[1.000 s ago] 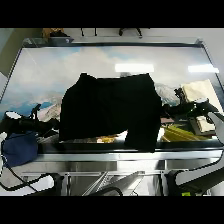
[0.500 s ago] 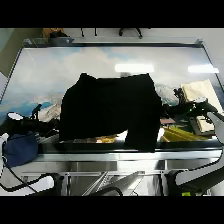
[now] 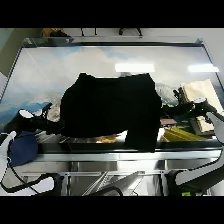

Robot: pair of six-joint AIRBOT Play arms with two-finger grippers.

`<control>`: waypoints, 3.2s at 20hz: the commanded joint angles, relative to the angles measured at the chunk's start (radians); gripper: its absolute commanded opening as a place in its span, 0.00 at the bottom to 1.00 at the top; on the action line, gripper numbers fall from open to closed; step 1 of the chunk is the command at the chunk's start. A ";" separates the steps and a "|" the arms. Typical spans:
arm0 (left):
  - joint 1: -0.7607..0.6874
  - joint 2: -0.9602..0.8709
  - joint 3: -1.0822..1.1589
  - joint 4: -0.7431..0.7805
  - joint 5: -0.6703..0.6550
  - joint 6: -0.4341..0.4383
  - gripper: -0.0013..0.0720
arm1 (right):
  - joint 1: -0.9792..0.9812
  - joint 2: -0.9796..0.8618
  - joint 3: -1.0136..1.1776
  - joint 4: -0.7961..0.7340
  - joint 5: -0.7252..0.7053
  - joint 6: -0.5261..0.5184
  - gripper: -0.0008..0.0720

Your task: Fold the shirts.

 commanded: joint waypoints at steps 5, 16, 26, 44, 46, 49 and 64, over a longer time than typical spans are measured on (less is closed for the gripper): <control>-0.007 0.048 0.293 -0.142 -0.106 -0.032 0.03 | -0.011 0.124 0.159 0.108 0.171 -0.008 0.04; -0.005 0.501 1.349 -0.443 -0.001 -0.076 0.03 | -0.089 0.810 0.692 0.511 -0.276 -0.065 0.04; -0.008 0.731 0.773 -0.089 -0.011 -0.141 0.03 | -0.087 0.738 0.606 0.367 -0.037 0.040 0.04; -0.143 -0.533 1.149 -0.056 0.002 -0.061 0.03 | 0.106 -0.192 0.557 0.362 -0.382 -0.179 0.04; -0.149 -0.555 1.203 0.045 -0.071 -0.114 0.03 | 0.090 -0.186 0.570 0.315 -0.347 -0.170 0.04; -0.171 -0.560 1.217 0.214 -0.154 -0.171 0.03 | 0.063 -0.179 0.570 0.197 -0.255 -0.123 0.04; -0.238 -0.577 1.036 0.419 -0.055 -0.239 0.03 | 0.115 -0.206 0.560 -0.083 -0.264 -0.056 0.04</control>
